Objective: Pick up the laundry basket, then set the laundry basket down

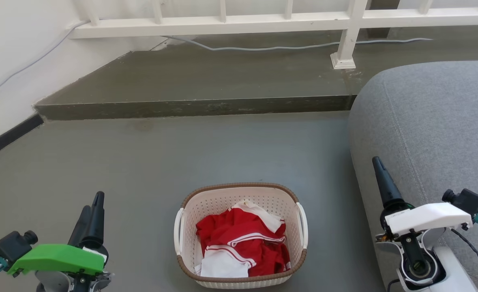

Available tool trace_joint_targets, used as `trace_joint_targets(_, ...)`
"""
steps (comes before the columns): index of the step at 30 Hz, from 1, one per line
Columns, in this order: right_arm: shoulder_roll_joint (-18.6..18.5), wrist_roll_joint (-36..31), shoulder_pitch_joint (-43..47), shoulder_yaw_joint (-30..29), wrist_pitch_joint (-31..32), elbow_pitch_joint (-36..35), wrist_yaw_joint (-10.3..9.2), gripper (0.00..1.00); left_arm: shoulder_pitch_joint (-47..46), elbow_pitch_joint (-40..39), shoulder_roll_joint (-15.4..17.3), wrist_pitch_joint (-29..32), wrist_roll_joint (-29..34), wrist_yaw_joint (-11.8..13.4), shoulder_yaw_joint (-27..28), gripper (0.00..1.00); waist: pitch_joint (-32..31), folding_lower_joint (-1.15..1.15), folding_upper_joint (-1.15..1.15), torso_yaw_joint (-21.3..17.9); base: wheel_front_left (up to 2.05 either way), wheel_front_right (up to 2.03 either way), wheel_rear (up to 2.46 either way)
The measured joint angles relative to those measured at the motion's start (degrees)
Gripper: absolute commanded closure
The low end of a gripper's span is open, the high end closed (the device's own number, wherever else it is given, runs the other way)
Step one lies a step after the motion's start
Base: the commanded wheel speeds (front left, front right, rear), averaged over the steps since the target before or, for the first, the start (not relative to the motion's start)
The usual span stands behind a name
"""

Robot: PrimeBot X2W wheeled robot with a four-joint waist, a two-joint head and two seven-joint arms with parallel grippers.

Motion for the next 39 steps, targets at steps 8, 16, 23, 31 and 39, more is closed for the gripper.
trace_joint_targets(8, 0.03, -8.43, -0.78, 0.78, -1.46, -0.75, -1.11, 0.0, -0.25, -0.09, 0.07, -1.59, 6.02, 0.01, -0.76, 0.0, -0.03, 0.0, 0.0, 0.1, 0.0, 0.0, 0.0)
trace_joint_targets(16, 0.19, -15.73, -0.79, 2.53, -3.07, -1.48, -1.72, 0.0, -0.31, -0.57, -0.27, -3.35, 11.96, 0.01, -0.58, 0.0, 0.02, 0.0, 0.0, 0.18, 0.0, 0.0, 0.0)
trace_joint_targets(23, 0.35, -21.09, -0.8, 3.76, -4.43, -1.98, -2.11, 0.0, -0.35, -0.92, -0.96, -4.78, 17.11, 0.0, -0.54, 0.0, 0.05, 0.0, 0.0, 0.2, 0.0, 0.0, 0.0)
trace_joint_targets(31, 0.42, -26.53, -0.85, 4.63, -5.65, -2.45, -2.54, 0.0, -0.46, -1.51, -1.21, -6.28, 21.86, 0.0, -0.76, 0.0, 0.09, 0.0, 0.0, 0.18, 0.0, 0.0, 0.0)
trace_joint_targets(39, 0.55, -32.3, -0.91, 5.93, -7.13, -3.07, -2.96, 0.0, -0.8, -2.14, -1.42, -7.79, 27.21, -0.03, -1.2, 0.0, 0.2, 0.0, 0.0, 0.1, 0.0, 0.0, 0.0)
